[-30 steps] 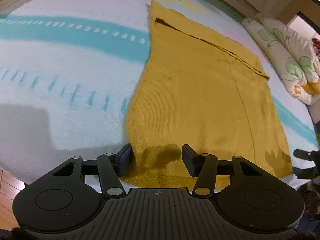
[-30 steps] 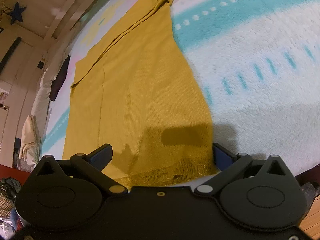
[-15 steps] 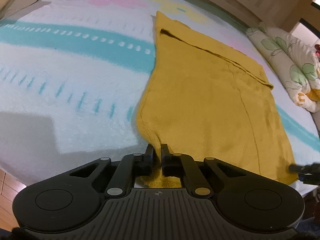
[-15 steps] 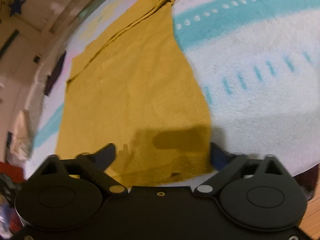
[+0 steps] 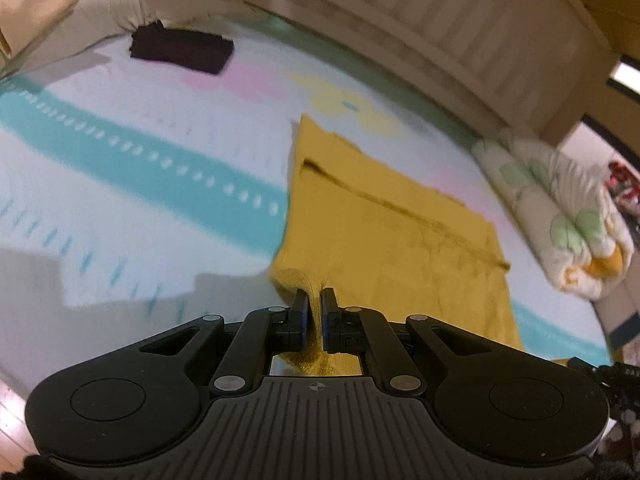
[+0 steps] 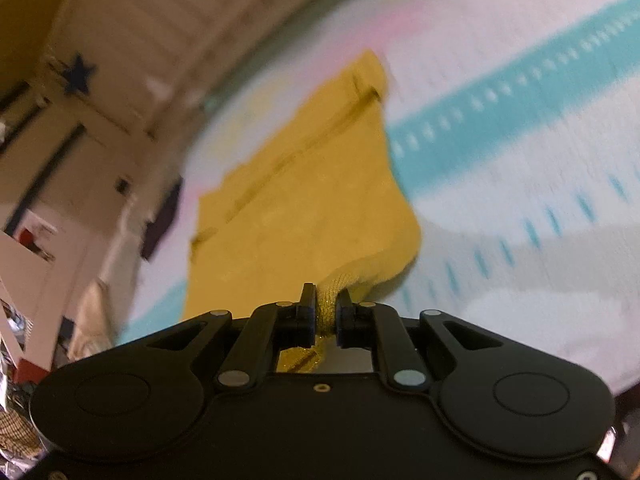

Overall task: Fold small clothes
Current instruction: 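Close the left gripper on the hem while the right gripper grasps the hem, then lift the hem with both grippers and fold it over toward the collar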

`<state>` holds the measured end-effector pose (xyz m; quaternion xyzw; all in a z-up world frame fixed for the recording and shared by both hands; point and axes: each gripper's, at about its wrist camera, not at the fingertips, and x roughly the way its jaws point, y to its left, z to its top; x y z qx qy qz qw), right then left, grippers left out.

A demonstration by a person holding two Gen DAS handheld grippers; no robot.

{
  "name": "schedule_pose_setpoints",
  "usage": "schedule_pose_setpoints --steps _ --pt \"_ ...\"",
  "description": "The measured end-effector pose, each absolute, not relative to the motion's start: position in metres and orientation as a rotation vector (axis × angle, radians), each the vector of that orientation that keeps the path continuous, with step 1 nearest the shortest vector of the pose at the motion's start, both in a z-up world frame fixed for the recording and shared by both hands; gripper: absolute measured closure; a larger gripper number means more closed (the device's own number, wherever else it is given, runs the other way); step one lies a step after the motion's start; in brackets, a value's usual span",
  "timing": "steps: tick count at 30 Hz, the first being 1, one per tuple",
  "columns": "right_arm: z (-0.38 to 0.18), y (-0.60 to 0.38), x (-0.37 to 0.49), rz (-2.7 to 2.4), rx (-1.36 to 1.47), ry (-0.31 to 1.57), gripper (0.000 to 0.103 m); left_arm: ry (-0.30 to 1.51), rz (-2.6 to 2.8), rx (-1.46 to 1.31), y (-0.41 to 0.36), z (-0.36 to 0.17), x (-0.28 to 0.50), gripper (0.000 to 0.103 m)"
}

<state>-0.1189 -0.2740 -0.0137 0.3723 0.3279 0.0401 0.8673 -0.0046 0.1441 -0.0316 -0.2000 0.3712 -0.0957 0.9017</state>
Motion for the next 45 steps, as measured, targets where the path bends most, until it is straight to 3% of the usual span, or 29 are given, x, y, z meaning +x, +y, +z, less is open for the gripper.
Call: schedule_pose_setpoints --steps 15,22,40,45 --pt "0.05 -0.285 -0.053 0.032 0.712 0.564 0.085 0.698 -0.236 -0.343 0.122 0.035 0.086 0.097" --pt "0.069 -0.297 0.007 -0.004 0.683 0.551 0.085 0.699 -0.235 -0.317 0.107 0.042 0.141 0.097" --pt "0.003 -0.316 0.144 -0.117 0.709 0.663 0.085 0.837 -0.118 -0.299 0.077 -0.034 0.273 0.095" --pt "-0.018 -0.32 0.152 -0.157 0.719 0.674 0.075 0.836 -0.074 -0.393 0.093 -0.058 0.283 0.095"
